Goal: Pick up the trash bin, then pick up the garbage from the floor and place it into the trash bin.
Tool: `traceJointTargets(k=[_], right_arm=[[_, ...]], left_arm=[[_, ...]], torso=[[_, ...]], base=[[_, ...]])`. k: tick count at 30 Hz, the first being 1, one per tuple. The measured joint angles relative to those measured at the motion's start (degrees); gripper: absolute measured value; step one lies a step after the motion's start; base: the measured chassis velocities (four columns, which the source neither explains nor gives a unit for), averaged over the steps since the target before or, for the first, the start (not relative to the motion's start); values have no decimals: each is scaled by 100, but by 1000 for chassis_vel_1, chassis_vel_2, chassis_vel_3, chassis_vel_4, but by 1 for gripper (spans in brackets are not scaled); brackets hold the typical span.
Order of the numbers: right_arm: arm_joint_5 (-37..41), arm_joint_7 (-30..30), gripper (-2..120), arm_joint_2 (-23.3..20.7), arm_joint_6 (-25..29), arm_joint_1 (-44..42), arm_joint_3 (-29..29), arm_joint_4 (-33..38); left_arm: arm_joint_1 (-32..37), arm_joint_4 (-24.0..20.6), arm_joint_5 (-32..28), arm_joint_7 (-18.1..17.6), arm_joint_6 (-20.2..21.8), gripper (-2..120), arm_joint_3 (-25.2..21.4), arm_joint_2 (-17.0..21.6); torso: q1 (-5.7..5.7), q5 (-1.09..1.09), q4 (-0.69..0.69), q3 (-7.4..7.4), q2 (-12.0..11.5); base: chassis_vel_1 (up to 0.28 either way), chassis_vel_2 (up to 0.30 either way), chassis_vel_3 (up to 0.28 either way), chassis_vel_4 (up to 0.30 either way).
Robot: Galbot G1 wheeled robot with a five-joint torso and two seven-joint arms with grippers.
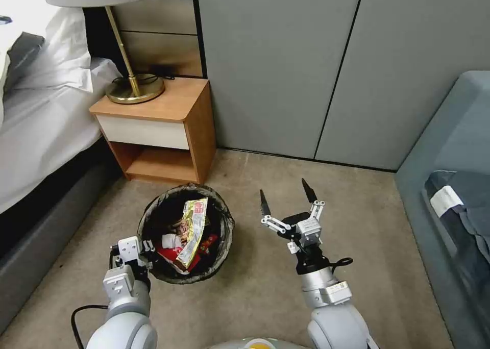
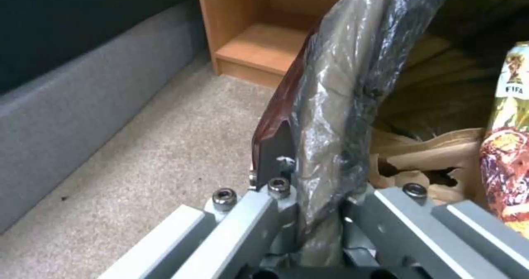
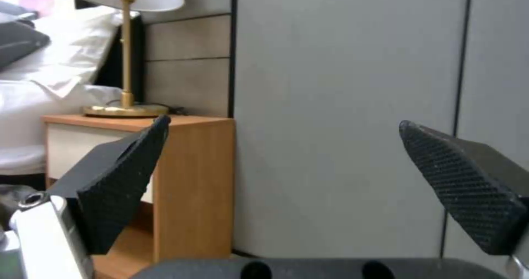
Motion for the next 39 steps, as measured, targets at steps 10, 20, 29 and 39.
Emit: traceJointTargets(k=[10, 20, 29, 39], right_arm=[[87, 3, 100, -5, -15, 38, 108, -5], [196, -4, 100, 23, 0, 125, 64, -52], [222, -42, 100, 13, 4, 191, 38, -91], [236, -62, 100, 11, -2, 238, 5, -110]], left_arm=[[30, -66, 18, 16, -2, 0, 41, -3], [44, -101, 26, 22, -5, 0, 26, -6], [41, -102, 24, 22, -6, 0, 23, -19], [57, -122, 24, 23, -6, 0, 20, -30]], torso=[[0, 0, 0, 0, 0], [0, 0, -1, 0, 0], [0, 0, 1, 0, 0], [0, 0, 0, 0, 0]], base=[[0, 0, 0, 0], [44, 63, 55, 49], [96, 110, 109, 97], [116, 111, 114, 111]])
